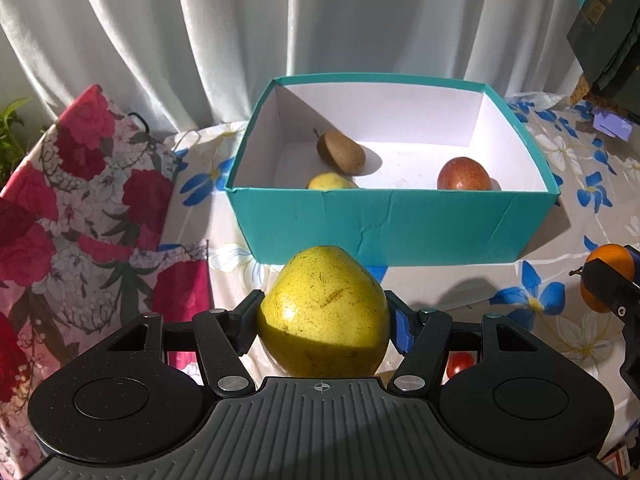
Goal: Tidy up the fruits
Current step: 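Carry the pear into the box and open the left gripper while the right carries the orange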
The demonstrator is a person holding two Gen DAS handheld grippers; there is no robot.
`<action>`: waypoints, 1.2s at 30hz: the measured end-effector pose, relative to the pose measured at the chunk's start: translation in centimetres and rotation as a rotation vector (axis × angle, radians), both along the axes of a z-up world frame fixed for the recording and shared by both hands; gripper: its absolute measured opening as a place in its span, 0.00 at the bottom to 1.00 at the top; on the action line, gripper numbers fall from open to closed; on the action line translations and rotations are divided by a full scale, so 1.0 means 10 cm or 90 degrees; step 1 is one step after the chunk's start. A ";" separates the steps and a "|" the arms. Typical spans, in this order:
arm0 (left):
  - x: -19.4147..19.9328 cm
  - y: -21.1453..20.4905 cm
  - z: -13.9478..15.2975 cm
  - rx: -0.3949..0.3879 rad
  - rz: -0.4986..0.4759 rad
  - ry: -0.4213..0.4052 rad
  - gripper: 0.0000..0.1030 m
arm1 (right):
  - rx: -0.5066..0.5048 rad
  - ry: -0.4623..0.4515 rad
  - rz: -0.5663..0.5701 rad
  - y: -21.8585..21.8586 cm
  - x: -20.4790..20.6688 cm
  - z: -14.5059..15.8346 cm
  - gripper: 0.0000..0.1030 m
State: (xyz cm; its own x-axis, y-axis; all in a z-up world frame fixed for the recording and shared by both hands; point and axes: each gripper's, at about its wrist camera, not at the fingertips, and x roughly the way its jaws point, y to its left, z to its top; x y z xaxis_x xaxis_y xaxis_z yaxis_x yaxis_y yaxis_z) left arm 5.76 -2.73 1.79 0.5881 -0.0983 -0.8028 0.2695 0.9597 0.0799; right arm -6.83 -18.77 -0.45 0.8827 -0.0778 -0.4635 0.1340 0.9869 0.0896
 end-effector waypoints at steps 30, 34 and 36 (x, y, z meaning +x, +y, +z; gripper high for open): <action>0.53 -0.32 0.24 0.008 0.001 -0.064 0.66 | 0.006 -0.027 -0.041 -0.22 0.02 0.07 0.38; 0.67 -0.37 0.22 0.005 -0.003 -0.068 0.66 | 0.007 -0.027 -0.045 -0.24 0.04 0.06 0.38; 0.76 -0.39 0.19 0.004 -0.001 -0.067 0.66 | 0.007 -0.027 -0.047 -0.25 0.05 0.06 0.38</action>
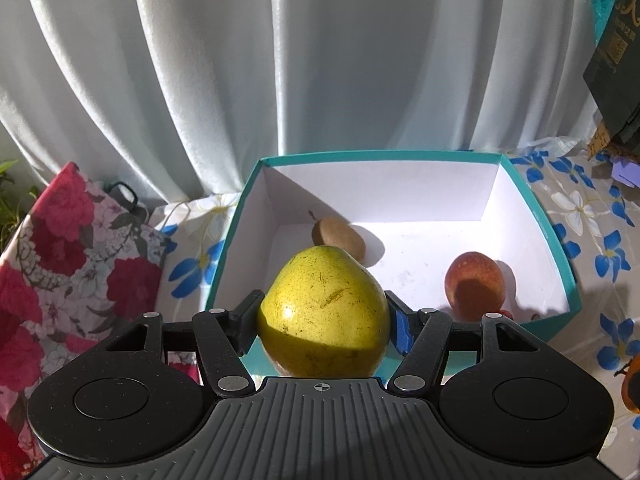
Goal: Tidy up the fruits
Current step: 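Carry the pear into the box and open the left gripper while the right carries the orange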
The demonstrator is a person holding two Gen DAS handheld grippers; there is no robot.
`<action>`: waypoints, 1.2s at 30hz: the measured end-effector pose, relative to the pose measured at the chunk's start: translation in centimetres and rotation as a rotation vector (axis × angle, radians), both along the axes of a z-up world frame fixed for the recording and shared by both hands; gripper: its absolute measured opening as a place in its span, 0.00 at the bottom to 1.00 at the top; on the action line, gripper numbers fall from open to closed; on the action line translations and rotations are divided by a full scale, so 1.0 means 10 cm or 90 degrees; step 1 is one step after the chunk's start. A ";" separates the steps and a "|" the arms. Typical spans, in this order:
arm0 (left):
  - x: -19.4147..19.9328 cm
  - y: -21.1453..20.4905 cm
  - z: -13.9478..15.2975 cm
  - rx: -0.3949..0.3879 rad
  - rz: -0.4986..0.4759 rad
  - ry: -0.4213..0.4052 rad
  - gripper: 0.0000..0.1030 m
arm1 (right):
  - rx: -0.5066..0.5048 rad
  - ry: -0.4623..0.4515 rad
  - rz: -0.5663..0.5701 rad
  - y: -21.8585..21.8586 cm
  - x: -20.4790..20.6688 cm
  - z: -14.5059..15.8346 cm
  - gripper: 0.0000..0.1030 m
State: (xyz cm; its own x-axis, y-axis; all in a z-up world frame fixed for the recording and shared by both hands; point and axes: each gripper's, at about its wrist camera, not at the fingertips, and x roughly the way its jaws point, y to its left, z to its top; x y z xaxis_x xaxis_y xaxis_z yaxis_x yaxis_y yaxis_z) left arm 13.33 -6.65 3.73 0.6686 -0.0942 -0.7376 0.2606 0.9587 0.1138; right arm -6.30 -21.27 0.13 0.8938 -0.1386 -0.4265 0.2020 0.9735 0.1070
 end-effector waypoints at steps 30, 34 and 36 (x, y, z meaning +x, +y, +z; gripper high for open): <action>0.71 -0.10 -0.62 0.008 0.019 0.063 0.66 | -0.004 0.005 -0.017 -0.05 0.18 0.00 0.38; 0.73 -0.10 -0.62 0.006 0.020 0.064 0.66 | -0.005 0.003 -0.014 -0.04 0.17 0.01 0.38; 0.73 -0.10 -0.62 0.006 0.018 0.066 0.66 | -0.003 0.001 -0.014 -0.04 0.16 0.01 0.38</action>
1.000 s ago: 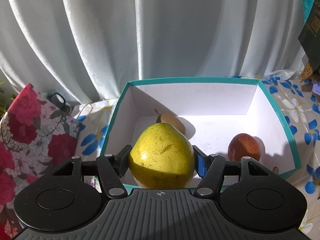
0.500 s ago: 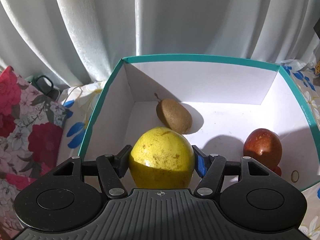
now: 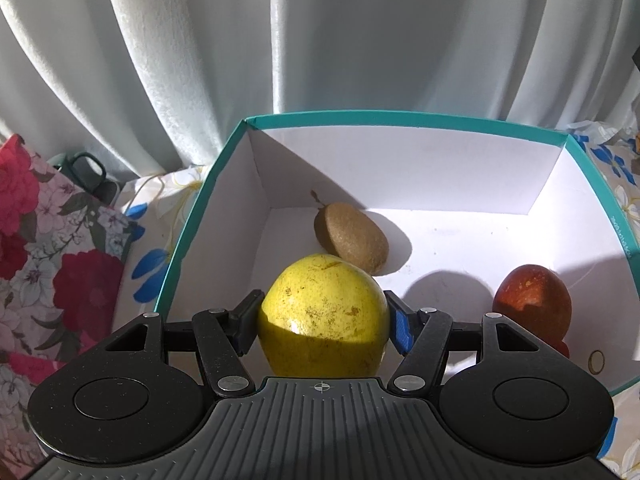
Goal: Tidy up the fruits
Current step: 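Carry the pear into the box and open the left gripper while the right carries the orange, then lower the orange into the box and open the right gripper while the left moves to a kiwi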
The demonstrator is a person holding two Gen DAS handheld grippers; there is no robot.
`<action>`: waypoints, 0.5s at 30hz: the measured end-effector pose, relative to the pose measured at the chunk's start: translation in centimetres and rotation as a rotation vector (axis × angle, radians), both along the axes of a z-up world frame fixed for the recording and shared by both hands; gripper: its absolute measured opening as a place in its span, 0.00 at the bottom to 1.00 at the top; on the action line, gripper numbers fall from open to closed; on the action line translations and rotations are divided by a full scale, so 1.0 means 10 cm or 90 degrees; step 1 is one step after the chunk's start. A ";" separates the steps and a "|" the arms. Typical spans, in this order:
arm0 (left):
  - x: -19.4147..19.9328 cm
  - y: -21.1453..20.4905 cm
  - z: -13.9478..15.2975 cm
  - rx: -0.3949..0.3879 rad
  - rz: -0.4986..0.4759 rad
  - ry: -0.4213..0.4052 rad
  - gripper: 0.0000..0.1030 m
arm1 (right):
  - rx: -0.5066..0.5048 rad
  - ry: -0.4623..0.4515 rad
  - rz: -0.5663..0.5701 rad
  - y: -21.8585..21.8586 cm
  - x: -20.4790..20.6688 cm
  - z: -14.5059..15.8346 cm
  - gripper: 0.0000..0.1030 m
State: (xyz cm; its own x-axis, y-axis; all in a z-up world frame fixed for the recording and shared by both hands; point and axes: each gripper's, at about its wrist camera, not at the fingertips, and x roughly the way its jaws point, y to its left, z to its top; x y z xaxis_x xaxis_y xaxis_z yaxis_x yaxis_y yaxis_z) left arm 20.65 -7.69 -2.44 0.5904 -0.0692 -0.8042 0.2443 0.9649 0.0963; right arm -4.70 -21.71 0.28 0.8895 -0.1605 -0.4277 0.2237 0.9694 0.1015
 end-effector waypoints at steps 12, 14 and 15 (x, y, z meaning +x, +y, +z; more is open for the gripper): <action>-0.10 0.02 0.19 -0.010 0.005 -0.039 0.85 | -0.002 -0.009 -0.002 -0.01 -0.02 0.02 0.38; -0.16 0.05 0.26 -0.016 0.007 -0.045 0.90 | -0.003 -0.011 -0.003 -0.01 -0.03 0.02 0.38; -0.19 0.07 0.30 -0.017 0.010 -0.051 0.94 | -0.003 -0.013 -0.004 -0.01 -0.04 0.03 0.38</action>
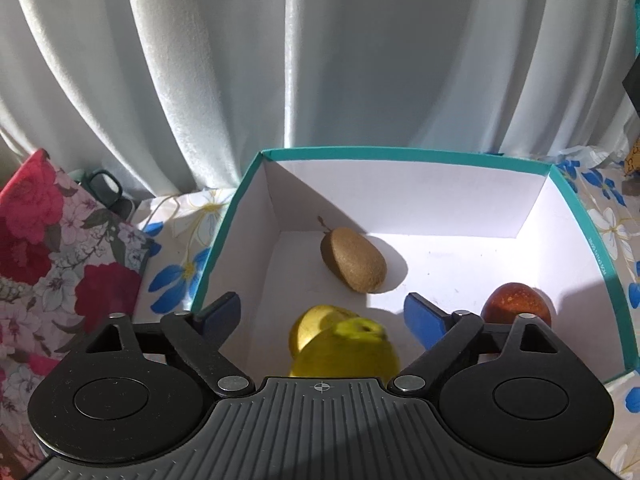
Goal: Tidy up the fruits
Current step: 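Lower the orange into the box and open the right gripper while the left moves to a kiwi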
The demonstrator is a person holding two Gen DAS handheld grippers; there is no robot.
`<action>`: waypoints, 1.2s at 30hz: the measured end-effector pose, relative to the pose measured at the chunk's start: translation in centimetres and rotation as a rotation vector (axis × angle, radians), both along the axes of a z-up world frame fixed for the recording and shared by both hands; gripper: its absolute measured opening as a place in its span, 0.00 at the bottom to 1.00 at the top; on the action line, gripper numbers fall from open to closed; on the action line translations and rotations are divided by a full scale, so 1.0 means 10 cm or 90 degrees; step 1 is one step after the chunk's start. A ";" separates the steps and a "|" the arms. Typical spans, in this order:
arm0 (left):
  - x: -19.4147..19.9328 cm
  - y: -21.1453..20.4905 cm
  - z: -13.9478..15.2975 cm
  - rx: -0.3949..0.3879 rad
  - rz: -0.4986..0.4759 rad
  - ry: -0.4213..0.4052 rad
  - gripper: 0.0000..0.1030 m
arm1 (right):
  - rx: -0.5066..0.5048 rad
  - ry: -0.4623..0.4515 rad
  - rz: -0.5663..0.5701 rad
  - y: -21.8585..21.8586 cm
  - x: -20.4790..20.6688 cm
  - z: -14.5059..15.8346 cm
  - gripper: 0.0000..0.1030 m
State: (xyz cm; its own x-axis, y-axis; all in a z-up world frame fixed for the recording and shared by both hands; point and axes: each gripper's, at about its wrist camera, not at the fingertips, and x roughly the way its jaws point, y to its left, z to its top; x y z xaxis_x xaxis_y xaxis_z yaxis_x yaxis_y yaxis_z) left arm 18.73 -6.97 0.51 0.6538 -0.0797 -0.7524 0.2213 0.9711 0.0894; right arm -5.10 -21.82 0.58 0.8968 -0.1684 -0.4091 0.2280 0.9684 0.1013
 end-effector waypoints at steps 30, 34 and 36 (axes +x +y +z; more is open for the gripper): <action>-1.10 0.66 0.12 -0.005 0.096 0.056 0.98 | -0.028 -0.039 0.021 0.08 -0.02 0.17 0.38; -1.14 0.72 0.09 -0.008 0.106 0.067 0.98 | -0.031 -0.040 0.030 0.09 0.02 0.18 0.38; -1.15 0.74 0.08 -0.005 0.109 0.072 0.98 | -0.033 -0.042 0.034 0.10 0.04 0.19 0.38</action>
State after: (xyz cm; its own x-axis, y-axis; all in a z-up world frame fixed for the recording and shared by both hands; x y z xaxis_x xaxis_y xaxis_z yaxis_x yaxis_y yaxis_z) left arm 7.26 0.39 1.29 0.5699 0.0191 -0.8215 0.0609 0.9960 0.0654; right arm -4.73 -20.86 2.51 0.9301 -0.1385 -0.3402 0.1701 0.9833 0.0645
